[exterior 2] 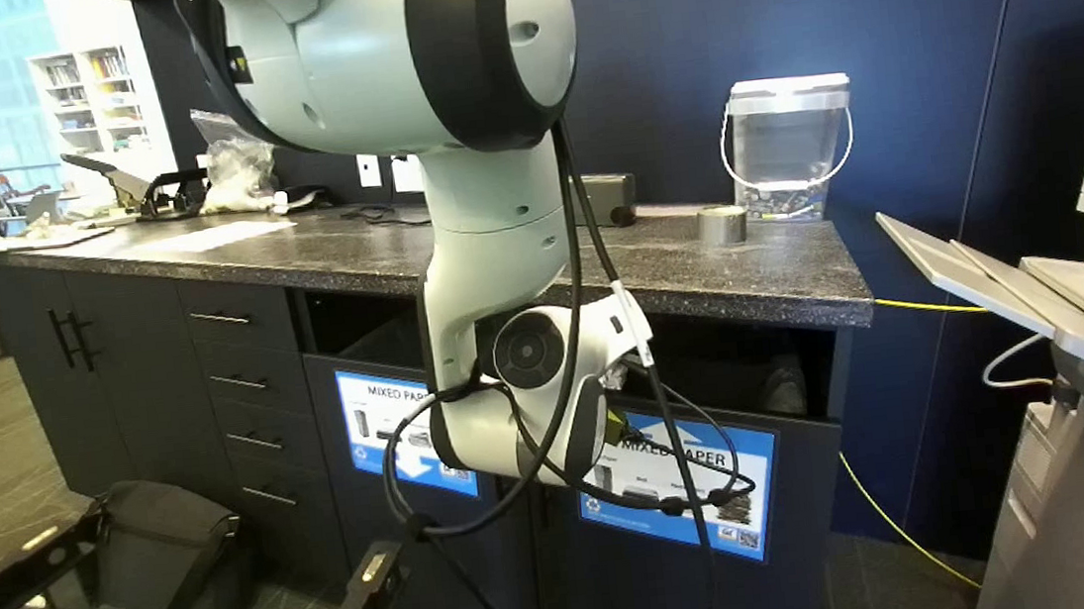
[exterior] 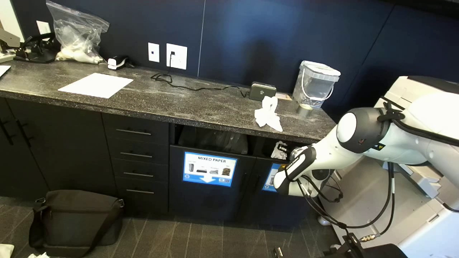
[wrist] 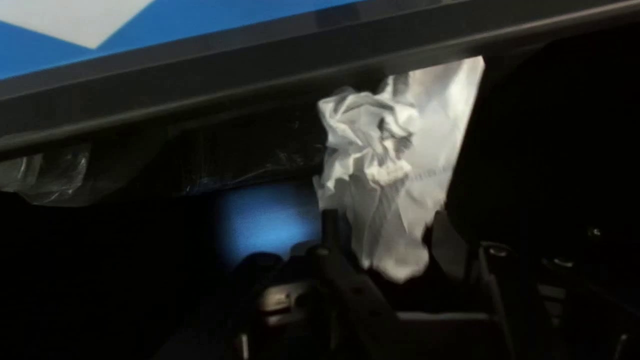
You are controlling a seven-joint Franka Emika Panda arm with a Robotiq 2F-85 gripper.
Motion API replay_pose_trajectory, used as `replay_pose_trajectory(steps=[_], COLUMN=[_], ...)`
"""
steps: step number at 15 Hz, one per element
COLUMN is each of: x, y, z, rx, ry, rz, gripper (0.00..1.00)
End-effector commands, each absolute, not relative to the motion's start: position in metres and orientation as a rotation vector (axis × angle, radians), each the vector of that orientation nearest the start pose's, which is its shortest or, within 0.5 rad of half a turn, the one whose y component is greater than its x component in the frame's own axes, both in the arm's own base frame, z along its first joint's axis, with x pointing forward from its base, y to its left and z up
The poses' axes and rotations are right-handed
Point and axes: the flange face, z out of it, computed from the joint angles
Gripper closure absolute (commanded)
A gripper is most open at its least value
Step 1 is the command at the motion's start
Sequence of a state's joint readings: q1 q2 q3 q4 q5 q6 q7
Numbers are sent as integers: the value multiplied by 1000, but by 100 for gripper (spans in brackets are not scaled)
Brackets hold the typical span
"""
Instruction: Put the tissues inside the rubbish bin.
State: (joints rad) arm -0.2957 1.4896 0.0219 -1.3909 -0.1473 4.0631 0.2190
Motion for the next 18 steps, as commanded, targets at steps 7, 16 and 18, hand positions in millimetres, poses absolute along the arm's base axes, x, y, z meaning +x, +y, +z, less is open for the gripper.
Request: replay_pose_trajectory(steps=[7,16,18], x=[625,632,631], y=[-153,-155,-155], z=[-36,-33,-28], rx=[-2618,-2656,-2656], ry=[446,326,311], rz=[-1662,-1650,-1639], gripper=[0,0,0])
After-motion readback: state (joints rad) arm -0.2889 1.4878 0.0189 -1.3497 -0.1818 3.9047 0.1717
